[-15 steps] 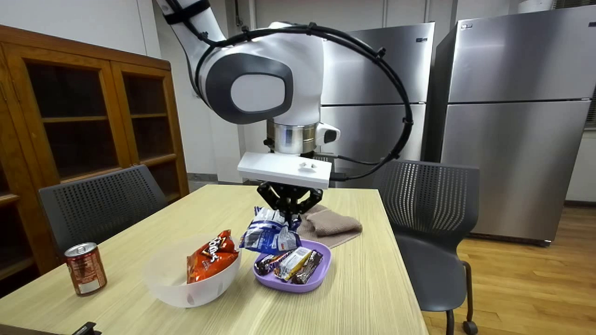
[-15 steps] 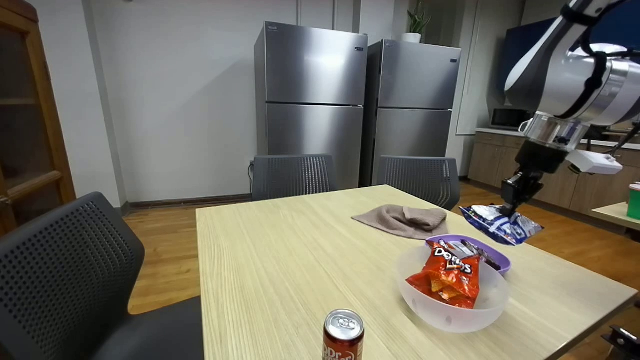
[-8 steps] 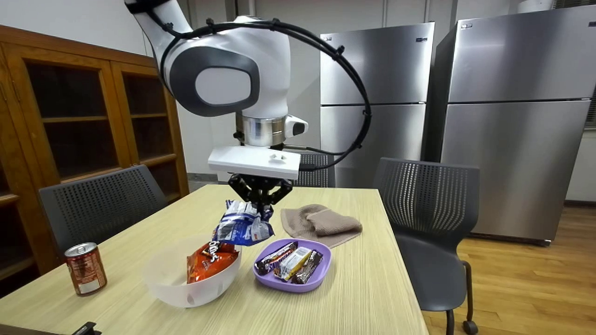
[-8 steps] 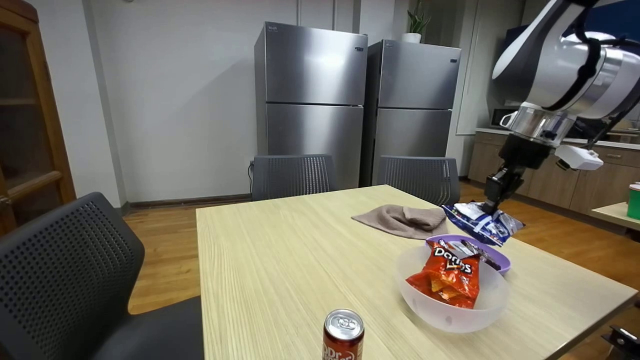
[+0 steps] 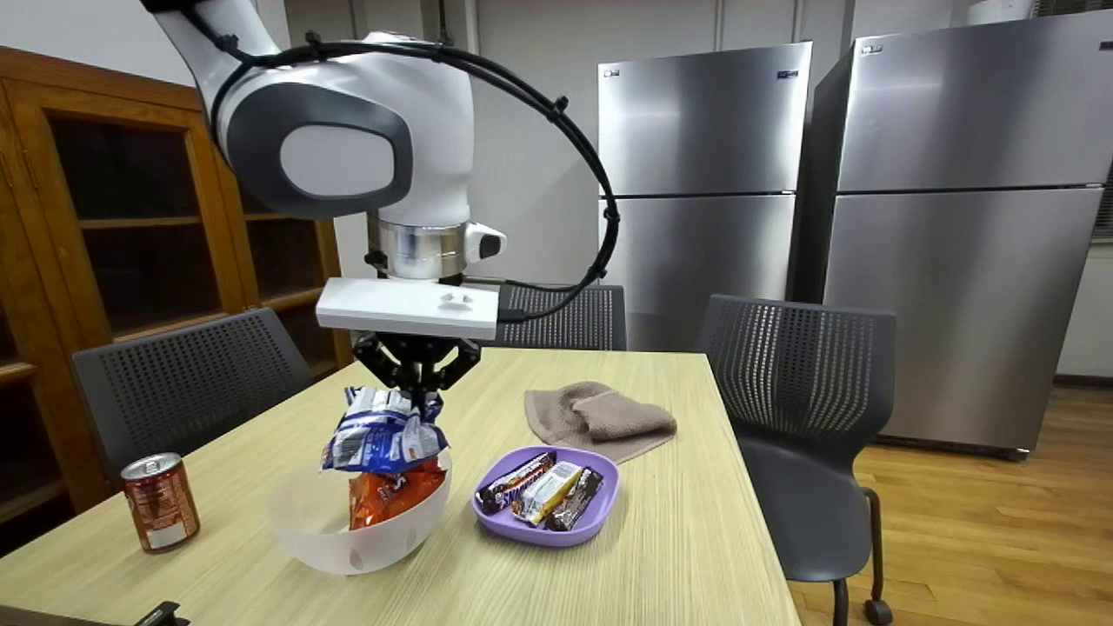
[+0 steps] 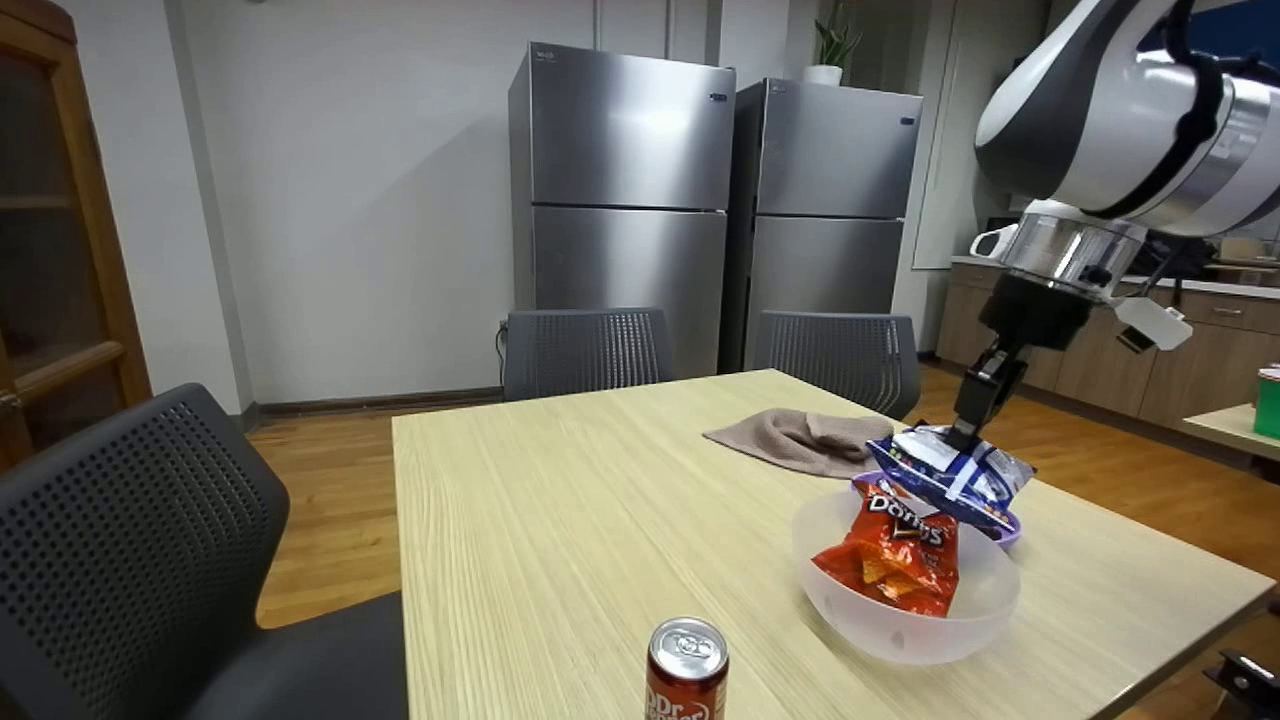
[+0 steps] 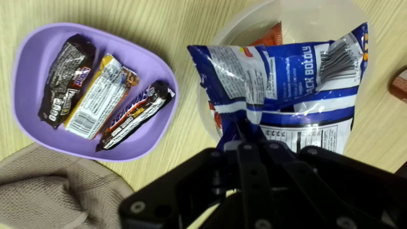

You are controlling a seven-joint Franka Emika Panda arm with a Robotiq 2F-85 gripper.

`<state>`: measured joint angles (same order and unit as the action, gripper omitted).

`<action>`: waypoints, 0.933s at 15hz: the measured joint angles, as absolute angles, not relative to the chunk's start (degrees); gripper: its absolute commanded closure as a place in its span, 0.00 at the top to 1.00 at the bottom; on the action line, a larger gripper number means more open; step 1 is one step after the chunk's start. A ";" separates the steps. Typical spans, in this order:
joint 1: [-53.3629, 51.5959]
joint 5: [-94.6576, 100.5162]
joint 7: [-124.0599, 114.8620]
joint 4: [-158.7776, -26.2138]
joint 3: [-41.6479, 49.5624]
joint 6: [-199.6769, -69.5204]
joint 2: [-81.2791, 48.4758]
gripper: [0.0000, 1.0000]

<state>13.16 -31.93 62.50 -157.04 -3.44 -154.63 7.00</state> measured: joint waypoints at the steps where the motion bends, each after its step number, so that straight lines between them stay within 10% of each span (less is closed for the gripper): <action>1: 11.46 -31.93 62.82 -157.87 -2.63 -154.62 7.54 0.00; 14: -1.12 -31.88 64.28 -159.40 1.29 -155.33 6.46 0.00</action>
<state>-1.12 -31.88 64.28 -159.40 1.29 -155.33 6.46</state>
